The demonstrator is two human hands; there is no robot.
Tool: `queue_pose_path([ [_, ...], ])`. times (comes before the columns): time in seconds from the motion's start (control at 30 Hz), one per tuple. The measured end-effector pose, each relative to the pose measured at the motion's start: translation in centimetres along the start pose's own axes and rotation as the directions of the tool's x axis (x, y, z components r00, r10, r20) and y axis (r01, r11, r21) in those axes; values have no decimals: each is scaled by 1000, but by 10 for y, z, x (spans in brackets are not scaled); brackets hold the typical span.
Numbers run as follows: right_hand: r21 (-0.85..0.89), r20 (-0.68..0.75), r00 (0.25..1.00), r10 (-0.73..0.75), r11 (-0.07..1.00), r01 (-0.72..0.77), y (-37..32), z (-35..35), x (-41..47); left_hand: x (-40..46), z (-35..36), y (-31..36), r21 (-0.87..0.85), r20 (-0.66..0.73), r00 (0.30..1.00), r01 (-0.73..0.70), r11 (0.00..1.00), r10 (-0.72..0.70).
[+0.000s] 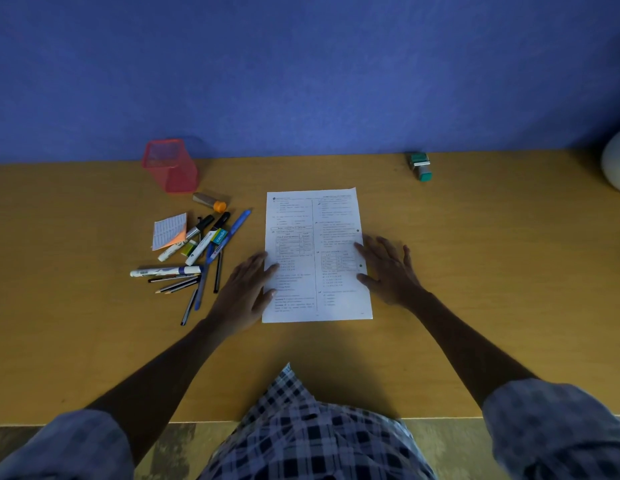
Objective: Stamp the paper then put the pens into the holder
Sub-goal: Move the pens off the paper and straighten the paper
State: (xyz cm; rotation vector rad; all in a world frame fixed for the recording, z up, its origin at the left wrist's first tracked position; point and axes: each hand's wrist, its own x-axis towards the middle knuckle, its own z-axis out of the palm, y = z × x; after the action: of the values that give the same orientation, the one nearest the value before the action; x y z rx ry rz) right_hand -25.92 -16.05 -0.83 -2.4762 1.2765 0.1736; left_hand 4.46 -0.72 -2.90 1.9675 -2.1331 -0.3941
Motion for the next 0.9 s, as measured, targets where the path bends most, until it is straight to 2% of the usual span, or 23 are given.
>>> queue_pose_path([
  [0.23, 46, -21, 1000, 2, 999, -1, -2, 0, -2, 0, 0, -3, -13, 23, 999, 25, 1000, -25],
  [0.43, 90, -57, 998, -6, 996, 11, -4, 0, -3, 1, 0, 3, -8, -23, 999, 46, 999, -46],
  [0.6, 202, -210, 976, 58, 979, -15, -3, -3, 2, 13, -3, 7, -15, -69, 995, 67, 998, -68],
  [0.9, 244, -450, 869, 205, 965, -101, 14, -26, 35, 46, -7, -3, -16, -66, 991, 113, 993, -114],
])
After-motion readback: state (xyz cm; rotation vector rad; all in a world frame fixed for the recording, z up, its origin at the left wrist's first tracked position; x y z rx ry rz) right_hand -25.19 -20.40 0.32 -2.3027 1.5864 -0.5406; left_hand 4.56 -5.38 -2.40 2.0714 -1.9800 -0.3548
